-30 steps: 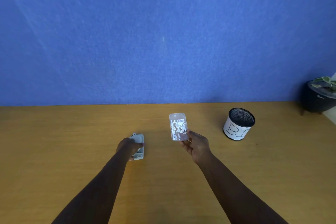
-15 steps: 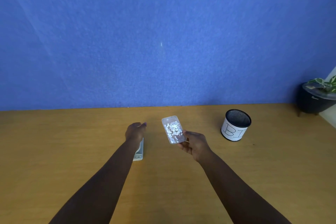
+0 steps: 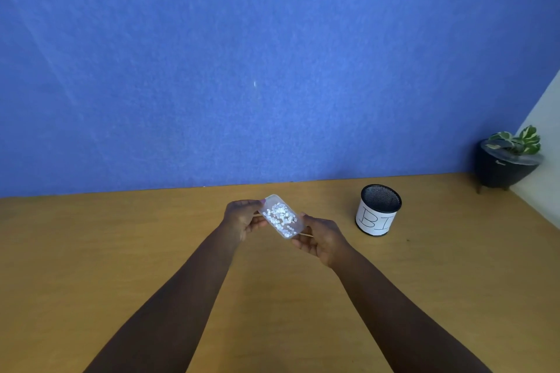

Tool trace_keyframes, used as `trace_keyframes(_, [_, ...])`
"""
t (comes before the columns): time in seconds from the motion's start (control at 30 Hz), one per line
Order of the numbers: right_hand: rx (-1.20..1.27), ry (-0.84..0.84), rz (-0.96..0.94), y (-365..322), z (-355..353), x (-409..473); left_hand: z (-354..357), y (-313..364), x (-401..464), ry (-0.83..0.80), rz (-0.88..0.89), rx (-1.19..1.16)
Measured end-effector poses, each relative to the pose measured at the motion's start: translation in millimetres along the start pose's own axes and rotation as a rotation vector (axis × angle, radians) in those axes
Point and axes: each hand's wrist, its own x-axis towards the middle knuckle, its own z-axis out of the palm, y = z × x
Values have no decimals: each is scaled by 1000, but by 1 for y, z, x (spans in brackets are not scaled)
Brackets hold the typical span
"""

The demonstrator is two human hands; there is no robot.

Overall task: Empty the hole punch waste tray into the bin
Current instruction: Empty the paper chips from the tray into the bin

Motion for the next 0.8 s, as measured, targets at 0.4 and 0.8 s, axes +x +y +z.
trace_keyframes(0.4, [150, 157, -102, -23, -44, 9, 55, -5, 7, -72, 28, -108])
trace_keyframes(0.8, [134, 464, -216, -62, -129, 34, 120, -11, 16, -307, 266, 674])
